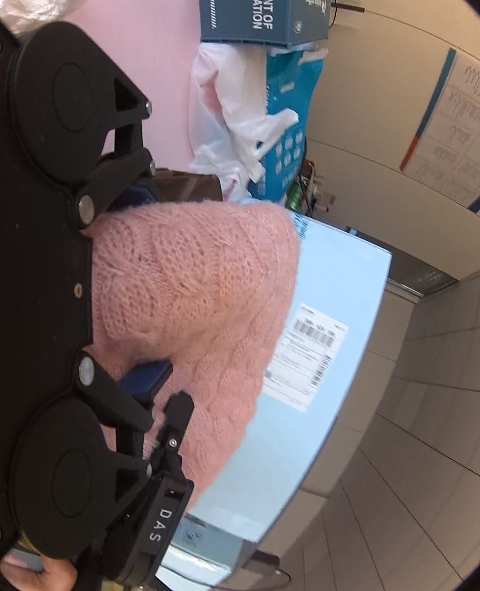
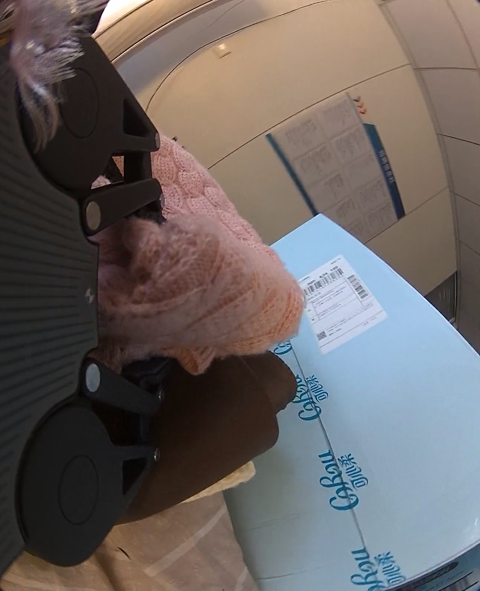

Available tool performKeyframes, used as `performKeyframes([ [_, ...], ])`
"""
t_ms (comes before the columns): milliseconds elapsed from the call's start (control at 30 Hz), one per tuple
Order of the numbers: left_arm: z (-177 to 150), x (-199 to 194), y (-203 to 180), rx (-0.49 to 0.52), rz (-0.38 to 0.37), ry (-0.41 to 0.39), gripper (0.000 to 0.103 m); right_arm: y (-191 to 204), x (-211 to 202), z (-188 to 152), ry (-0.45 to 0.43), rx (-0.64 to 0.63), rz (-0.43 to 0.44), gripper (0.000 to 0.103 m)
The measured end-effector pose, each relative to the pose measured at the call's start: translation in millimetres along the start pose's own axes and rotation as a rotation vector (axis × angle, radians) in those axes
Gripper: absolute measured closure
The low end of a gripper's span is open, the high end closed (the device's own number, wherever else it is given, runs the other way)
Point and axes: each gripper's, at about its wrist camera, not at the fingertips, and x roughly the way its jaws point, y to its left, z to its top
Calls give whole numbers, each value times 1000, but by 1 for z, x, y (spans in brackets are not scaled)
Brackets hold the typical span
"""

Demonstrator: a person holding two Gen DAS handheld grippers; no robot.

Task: Fold clothes
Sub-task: 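Lift and carry the folded sweater with both grippers onto the brown jacket, then open both grippers to release the sweater on the jacket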

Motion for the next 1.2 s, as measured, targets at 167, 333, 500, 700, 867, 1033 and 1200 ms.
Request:
performKeyframes([
  [167, -7, 12, -5, 63, 63, -5, 0, 6, 3, -6, -5, -60, -37, 43],
  [333, -6, 6, 0, 52, 23, -30, 0, 17, -6, -5, -28, -101, -92, 28],
  [500, -1, -16, 3, 51, 2, -120, 0, 41, -35, -7, -84, -211, -213, 16],
  [700, 4, -34, 0, 46, 166, -155, 0, 56, -73, -10, -96, -296, -296, 15],
  [867, -5, -67, -19, 122, 273, -216, 0, 66, -100, -16, -125, -337, -313, 5],
  [1033, -24, -99, -39, 184, 315, -249, 0, 73, -132, -25, -158, -346, -312, 0],
  [1200, -46, -125, -52, 138, 327, -232, 0, 70, -159, -38, -144, -349, -330, 0],
])
